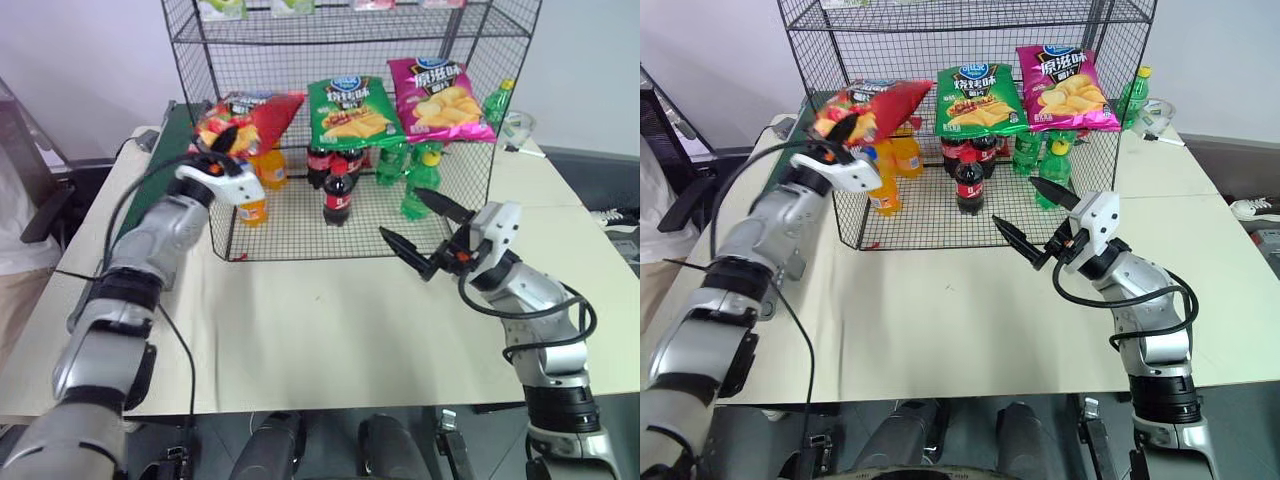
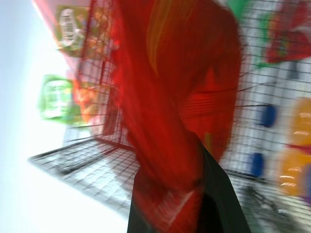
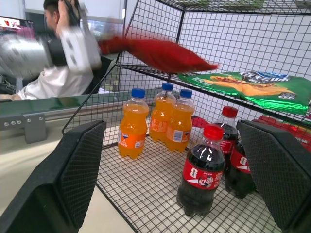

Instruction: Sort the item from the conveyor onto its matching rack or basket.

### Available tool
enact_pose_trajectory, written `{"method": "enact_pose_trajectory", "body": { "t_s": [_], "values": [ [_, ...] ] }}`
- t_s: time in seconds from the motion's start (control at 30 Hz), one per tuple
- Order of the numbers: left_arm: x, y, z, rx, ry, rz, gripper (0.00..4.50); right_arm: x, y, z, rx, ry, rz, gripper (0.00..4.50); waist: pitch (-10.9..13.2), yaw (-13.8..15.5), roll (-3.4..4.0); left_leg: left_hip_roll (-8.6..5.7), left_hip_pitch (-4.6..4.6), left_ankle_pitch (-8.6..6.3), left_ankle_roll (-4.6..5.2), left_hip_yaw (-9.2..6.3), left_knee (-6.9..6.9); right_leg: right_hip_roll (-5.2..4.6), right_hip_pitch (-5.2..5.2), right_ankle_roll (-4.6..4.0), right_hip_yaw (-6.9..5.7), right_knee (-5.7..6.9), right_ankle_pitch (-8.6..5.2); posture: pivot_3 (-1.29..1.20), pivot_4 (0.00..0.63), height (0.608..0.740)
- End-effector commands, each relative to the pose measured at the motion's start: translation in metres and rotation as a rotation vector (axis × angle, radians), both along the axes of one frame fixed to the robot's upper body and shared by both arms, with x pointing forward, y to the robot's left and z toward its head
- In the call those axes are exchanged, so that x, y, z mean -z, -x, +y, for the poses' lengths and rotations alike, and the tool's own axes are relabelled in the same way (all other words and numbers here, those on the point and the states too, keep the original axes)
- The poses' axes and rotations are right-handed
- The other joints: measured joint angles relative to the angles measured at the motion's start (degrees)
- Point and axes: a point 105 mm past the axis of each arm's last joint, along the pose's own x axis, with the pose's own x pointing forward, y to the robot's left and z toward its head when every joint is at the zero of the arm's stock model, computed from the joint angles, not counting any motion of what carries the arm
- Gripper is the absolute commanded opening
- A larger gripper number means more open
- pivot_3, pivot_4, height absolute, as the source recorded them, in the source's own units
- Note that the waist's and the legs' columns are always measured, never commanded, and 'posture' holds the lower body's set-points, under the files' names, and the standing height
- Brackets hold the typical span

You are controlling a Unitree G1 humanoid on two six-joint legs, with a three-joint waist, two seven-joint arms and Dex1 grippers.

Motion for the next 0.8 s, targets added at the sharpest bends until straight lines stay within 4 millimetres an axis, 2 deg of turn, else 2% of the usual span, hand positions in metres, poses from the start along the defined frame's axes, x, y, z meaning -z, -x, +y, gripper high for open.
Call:
{"method": "enact_pose_trajectory", "body": {
  "t_s": [0.03, 0.1, 0.27, 0.37, 0.5, 0.6, 0.67, 0.77, 0.8],
  "values": [
    [-0.026, -0.009, 0.002, -0.037, 0.027, -0.087, 0.08, -0.019, 0.000, -0.001, 0.017, -0.039, -0.080, 4.50, 0.0, -0.1, -0.04, 0.00, -0.03, 0.01, -0.02, 0.00, 0.00, 0.00, -0.05, 0.00, 0.00, 0.01, 0.00, 0.00, 0.150, 0.740],
    [-0.026, -0.017, 0.002, -0.076, 0.025, -0.079, 0.08, -0.024, 0.000, -0.001, 0.022, -0.055, -0.094, 4.50, 0.0, -0.1, -0.05, 0.00, -0.04, 0.02, -0.03, 0.00, 0.00, -0.01, -0.05, 0.00, 0.00, 0.02, 0.00, 0.00, 0.150, 0.740],
    [-0.036, -0.028, 0.001, -0.139, 0.043, -0.070, 0.08, -0.020, -0.001, -0.001, 0.056, -0.038, -0.102, 4.50, 0.0, -0.1, -0.07, -0.02, -0.04, 0.02, -0.02, 0.00, 0.02, -0.02, -0.03, 0.02, 0.00, 0.02, -0.01, 0.00, 0.150, 0.740],
    [-0.029, -0.035, 0.002, -0.183, 0.037, -0.013, 0.08, -0.019, -0.001, -0.001, 0.060, -0.039, -0.101, 4.50, 0.0, -0.2, -0.08, -0.02, -0.04, 0.02, -0.02, 0.00, 0.03, -0.01, -0.03, 0.02, -0.01, 0.04, -0.01, 0.00, 0.150, 0.740],
    [-0.024, -0.037, -0.014, -0.141, 0.051, 0.023, 0.08, -0.018, -0.001, -0.001, 0.061, -0.036, -0.099, 4.50, 0.0, -0.2, -0.09, -0.02, -0.04, 0.02, -0.03, 0.00, 0.03, -0.01, -0.03, 0.03, -0.01, 0.05, -0.01, 0.00, 0.150, 0.740],
    [-0.021, -0.039, -0.018, -0.139, 0.073, 0.056, 0.08, -0.017, -0.002, -0.001, 0.060, -0.038, -0.093, 4.50, 0.0, 0.0, -0.10, -0.02, -0.04, 0.03, -0.03, 0.00, 0.04, -0.01, -0.02, 0.03, -0.01, 0.06, -0.01, 0.00, 0.150, 0.740],
    [-0.030, -0.035, -0.022, -0.091, 0.108, 0.019, 0.08, -0.017, -0.002, 0.000, 0.056, -0.039, -0.091, 4.50, 0.0, -0.1, -0.11, -0.03, -0.04, 0.03, -0.03, 0.00, 0.08, -0.01, 0.00, 0.03, -0.01, 0.06, -0.01, 0.00, 0.150, 0.740],
    [-0.036, -0.034, -0.021, -0.077, 0.116, -0.001, 0.86, -0.016, -0.002, 0.001, 0.053, -0.035, -0.090, 4.50, 0.0, -0.1, -0.12, -0.02, -0.04, 0.03, -0.04, -0.01, 0.08, -0.01, -0.02, 0.03, -0.01, 0.07, -0.01, 0.00, 0.150, 0.740],
    [-0.037, -0.033, -0.020, -0.078, 0.109, -0.009, 1.26, -0.016, -0.002, 0.001, 0.053, -0.033, -0.089, 4.50, 0.0, -0.1, -0.12, -0.02, -0.04, 0.03, -0.04, -0.01, 0.08, -0.01, -0.02, 0.03, -0.01, 0.07, -0.01, 0.00, 0.150, 0.740]
  ]
}}
